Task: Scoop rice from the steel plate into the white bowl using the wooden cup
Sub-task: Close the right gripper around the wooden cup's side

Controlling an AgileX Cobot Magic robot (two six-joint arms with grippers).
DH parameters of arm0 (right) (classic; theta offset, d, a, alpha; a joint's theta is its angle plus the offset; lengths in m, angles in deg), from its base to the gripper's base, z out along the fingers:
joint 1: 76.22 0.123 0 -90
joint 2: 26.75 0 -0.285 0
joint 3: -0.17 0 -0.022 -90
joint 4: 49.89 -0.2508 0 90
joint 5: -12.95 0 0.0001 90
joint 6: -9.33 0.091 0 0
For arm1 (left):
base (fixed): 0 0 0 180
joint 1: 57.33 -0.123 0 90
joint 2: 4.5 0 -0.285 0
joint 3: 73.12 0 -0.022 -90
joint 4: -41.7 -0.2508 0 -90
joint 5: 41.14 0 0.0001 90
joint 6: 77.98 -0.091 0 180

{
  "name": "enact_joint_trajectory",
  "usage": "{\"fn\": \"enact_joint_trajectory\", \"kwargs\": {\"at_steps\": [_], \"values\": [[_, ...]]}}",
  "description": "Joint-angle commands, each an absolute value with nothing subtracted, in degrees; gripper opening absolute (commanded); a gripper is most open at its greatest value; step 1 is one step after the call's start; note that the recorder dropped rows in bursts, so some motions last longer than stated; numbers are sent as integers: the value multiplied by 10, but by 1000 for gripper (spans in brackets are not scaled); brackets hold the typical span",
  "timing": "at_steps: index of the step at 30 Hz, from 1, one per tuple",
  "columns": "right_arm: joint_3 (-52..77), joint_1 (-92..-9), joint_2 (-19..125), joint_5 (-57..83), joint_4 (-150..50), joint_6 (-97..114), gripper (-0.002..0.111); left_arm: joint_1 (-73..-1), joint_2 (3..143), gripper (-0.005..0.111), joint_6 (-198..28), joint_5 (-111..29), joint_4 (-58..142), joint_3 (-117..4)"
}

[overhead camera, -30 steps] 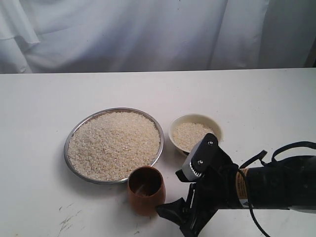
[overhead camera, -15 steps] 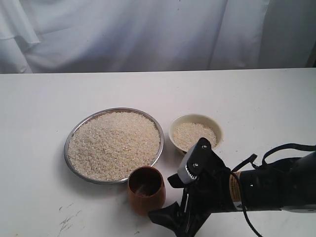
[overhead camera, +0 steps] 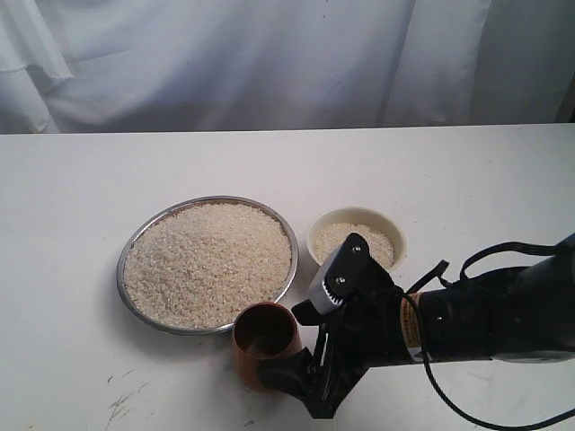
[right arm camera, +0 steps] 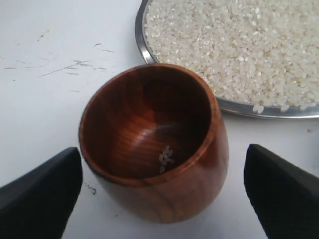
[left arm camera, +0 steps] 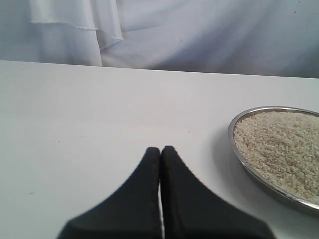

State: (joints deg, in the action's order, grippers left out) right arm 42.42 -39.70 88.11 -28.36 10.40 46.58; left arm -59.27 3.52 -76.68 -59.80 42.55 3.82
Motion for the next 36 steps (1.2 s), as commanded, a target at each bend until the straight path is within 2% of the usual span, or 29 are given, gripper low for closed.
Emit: {"fn": "enact_joint_trajectory", "kwargs": {"at_steps": [1,36], "values": [[414,-396,896,-279,123,477,81,-594,33,0,-766,-594,428,41],[374,-386,925,-261,152,521,81,-594,33,0,-766,-594,428,41]]}}
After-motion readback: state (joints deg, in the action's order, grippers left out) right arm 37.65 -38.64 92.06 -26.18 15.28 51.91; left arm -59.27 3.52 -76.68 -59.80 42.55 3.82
